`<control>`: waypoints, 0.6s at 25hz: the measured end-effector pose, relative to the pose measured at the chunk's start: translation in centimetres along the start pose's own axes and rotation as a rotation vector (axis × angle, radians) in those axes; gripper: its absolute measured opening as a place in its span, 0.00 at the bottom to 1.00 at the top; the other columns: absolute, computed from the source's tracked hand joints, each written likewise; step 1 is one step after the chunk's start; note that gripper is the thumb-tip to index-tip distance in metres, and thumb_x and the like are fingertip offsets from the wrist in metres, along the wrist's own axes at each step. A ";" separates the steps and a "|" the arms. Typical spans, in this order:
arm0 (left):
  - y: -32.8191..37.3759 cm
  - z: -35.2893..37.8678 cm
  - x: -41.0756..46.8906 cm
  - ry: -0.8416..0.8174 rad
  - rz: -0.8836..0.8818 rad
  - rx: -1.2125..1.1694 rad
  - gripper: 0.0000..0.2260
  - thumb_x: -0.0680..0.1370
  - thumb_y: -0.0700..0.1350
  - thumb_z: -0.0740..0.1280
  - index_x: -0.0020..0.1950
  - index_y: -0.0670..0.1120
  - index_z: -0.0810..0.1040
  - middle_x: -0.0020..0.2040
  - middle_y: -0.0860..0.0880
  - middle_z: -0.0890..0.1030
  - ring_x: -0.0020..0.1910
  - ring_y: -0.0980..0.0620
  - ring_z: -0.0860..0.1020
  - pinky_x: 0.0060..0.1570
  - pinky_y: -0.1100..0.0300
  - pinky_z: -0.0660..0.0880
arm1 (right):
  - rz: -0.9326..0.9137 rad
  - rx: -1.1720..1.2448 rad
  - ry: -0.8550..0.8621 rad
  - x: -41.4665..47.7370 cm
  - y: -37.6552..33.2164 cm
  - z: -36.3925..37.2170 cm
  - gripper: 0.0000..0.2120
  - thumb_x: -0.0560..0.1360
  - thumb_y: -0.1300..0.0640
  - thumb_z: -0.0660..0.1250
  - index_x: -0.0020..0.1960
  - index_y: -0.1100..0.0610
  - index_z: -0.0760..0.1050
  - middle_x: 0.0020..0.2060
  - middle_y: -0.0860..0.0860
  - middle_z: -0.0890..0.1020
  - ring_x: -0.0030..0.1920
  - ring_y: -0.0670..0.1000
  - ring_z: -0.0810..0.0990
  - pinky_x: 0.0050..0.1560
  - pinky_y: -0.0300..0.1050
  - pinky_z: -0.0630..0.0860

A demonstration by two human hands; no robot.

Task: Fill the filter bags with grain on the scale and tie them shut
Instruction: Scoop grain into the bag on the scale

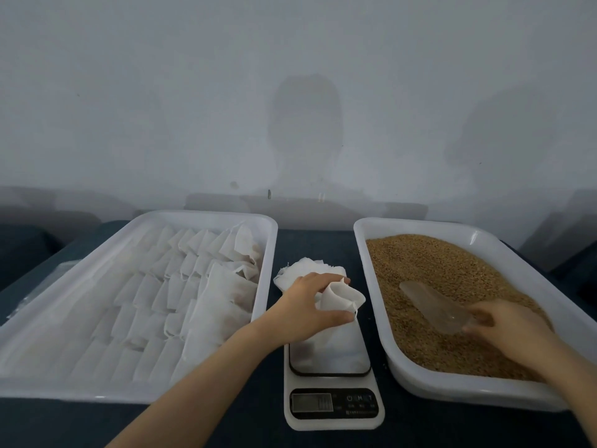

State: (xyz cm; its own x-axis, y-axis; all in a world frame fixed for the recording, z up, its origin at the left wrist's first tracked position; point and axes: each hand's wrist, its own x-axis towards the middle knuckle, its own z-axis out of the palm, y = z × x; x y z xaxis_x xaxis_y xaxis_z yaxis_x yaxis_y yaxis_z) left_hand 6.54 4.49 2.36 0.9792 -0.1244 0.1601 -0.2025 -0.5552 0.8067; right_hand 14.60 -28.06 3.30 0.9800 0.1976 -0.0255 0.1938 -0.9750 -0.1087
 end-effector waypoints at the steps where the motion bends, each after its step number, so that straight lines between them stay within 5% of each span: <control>1: 0.0 0.0 -0.1 -0.002 -0.005 -0.026 0.23 0.72 0.52 0.74 0.65 0.58 0.72 0.54 0.65 0.72 0.52 0.67 0.73 0.52 0.71 0.73 | 0.021 -0.008 0.018 0.2 -0.1 0.2 0.18 0.71 0.44 0.69 0.60 0.45 0.75 0.45 0.41 0.79 0.42 0.40 0.74 0.42 0.38 0.72; 3: -0.2 0.0 -0.2 -0.004 -0.019 -0.055 0.22 0.72 0.51 0.74 0.64 0.59 0.71 0.52 0.66 0.73 0.49 0.72 0.73 0.45 0.77 0.71 | 0.067 -0.023 0.023 0.4 -0.4 0.6 0.15 0.72 0.45 0.69 0.57 0.47 0.77 0.44 0.42 0.80 0.40 0.41 0.76 0.40 0.35 0.73; 7: -0.5 0.0 0.0 -0.010 -0.029 -0.081 0.23 0.72 0.52 0.74 0.64 0.60 0.71 0.52 0.64 0.74 0.51 0.64 0.76 0.45 0.75 0.73 | 0.091 0.039 0.114 0.4 -1.3 0.3 0.04 0.75 0.49 0.66 0.45 0.48 0.76 0.36 0.42 0.76 0.33 0.41 0.77 0.31 0.35 0.72; 15: -0.7 0.1 0.1 -0.049 -0.050 -0.113 0.22 0.72 0.53 0.74 0.63 0.61 0.71 0.53 0.63 0.75 0.53 0.61 0.76 0.49 0.70 0.75 | 0.036 -0.225 0.176 4.7 -4.8 -0.3 0.14 0.78 0.50 0.60 0.35 0.53 0.68 0.39 0.48 0.68 0.35 0.48 0.72 0.35 0.45 0.74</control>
State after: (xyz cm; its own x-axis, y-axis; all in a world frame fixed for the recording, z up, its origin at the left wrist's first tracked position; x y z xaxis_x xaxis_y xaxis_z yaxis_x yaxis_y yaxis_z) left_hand 6.75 4.78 1.77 0.9858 -0.1407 0.0921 -0.1480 -0.4662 0.8722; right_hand 18.31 -22.51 4.05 0.9755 0.1610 0.1498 0.1449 -0.9829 0.1132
